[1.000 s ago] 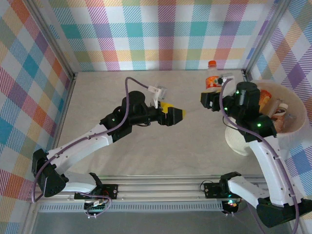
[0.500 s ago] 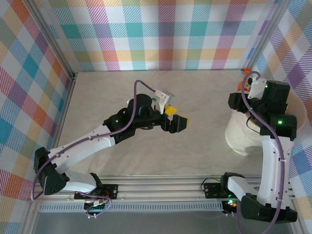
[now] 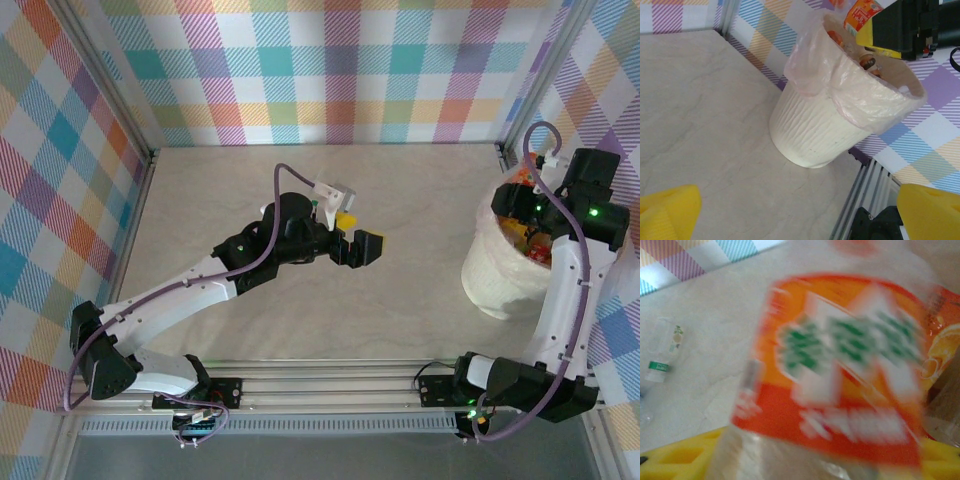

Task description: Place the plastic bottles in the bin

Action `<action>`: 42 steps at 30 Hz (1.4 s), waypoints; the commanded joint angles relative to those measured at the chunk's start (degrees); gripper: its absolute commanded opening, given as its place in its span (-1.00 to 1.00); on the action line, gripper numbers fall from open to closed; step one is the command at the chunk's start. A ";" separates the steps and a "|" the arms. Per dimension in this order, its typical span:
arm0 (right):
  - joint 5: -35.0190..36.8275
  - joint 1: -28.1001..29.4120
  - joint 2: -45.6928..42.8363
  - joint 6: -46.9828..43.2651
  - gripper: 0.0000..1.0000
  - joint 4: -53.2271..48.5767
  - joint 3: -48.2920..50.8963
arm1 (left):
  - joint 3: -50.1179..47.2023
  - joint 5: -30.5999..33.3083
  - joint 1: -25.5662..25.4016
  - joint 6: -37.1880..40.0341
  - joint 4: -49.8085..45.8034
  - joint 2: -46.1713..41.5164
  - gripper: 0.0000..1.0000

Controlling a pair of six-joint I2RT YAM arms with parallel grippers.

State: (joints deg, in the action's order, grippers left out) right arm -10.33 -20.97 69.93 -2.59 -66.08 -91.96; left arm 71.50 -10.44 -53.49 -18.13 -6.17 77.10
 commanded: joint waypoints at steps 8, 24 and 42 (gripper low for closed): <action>1.19 -0.38 1.62 1.09 0.89 -0.44 -0.76 | -0.05 4.25 -0.47 -1.38 -1.03 0.70 1.00; -2.48 -0.36 -1.48 4.06 0.99 7.80 4.89 | -1.10 13.81 -0.47 -3.26 -2.48 0.20 1.00; -7.98 19.69 -9.65 14.74 0.99 24.44 11.57 | -6.06 31.47 7.80 -24.59 -12.87 1.46 1.00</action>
State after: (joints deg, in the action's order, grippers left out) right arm -16.78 -6.13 61.06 9.72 -47.51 -82.06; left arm 66.50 18.00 -47.77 -35.97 -14.55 78.19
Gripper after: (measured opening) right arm 0.996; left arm 0.998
